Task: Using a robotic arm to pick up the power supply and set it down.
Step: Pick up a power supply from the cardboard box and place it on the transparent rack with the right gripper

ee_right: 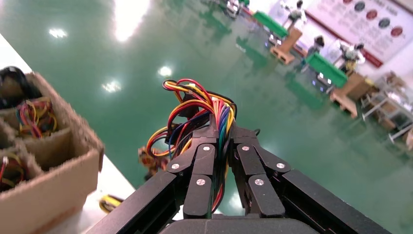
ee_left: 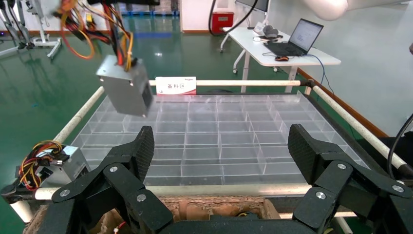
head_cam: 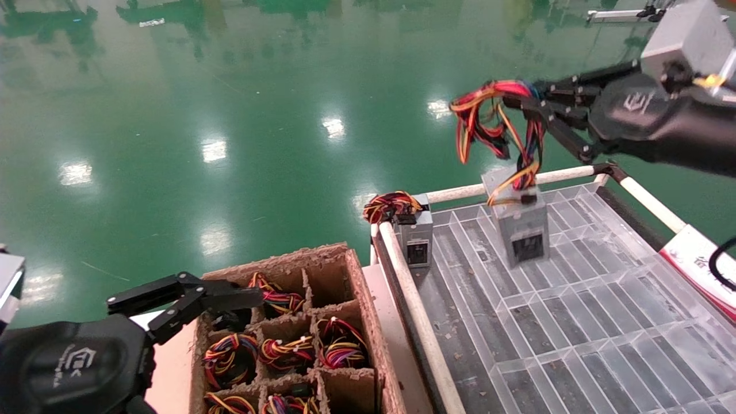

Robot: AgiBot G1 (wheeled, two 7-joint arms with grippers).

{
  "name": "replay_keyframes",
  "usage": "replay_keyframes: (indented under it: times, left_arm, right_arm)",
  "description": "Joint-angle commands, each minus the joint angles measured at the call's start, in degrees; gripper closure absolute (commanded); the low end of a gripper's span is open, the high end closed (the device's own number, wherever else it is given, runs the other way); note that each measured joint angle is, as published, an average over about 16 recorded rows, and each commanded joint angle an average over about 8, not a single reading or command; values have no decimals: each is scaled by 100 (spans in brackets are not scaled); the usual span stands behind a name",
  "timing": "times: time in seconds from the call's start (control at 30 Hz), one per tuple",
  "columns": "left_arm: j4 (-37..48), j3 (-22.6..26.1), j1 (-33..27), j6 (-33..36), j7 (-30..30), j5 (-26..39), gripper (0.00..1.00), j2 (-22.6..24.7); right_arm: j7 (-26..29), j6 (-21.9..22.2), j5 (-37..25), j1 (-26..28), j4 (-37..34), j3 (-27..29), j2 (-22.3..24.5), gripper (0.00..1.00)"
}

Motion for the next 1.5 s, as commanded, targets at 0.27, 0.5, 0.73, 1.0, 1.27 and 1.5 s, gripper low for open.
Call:
replay_keyframes:
  times: [0.27,0.5,0.73,1.0,1.27,1.5]
  left_arm:
    - [0,0,0,0,0,0,0,0]
    - [0,1,0,0,0,-1,0,0]
    - [0,1,0,0,1,-1,0,0]
    - [0,2,0,-1,1,-1,0,-1]
    - [0,2,-1,-1,1,-1,0,-1]
    - [0,2,-1,-1,1,-2,0,-1]
  right_arm:
    - [-80,10,-137,-170,-262,-117,-68,100]
    - [-351,-9,-366,-31,-791,-366,-586,100]
    - [-742,-94,-588,288,-1591,-597,-1143,100]
    - [-1335,-265,-714,700,-2701,-773,-1767,100]
    - [-1936,-383,-683,947,-3695,-785,-2096,100]
    - [-2385,-423,-619,1072,-4417,-736,-2190,100]
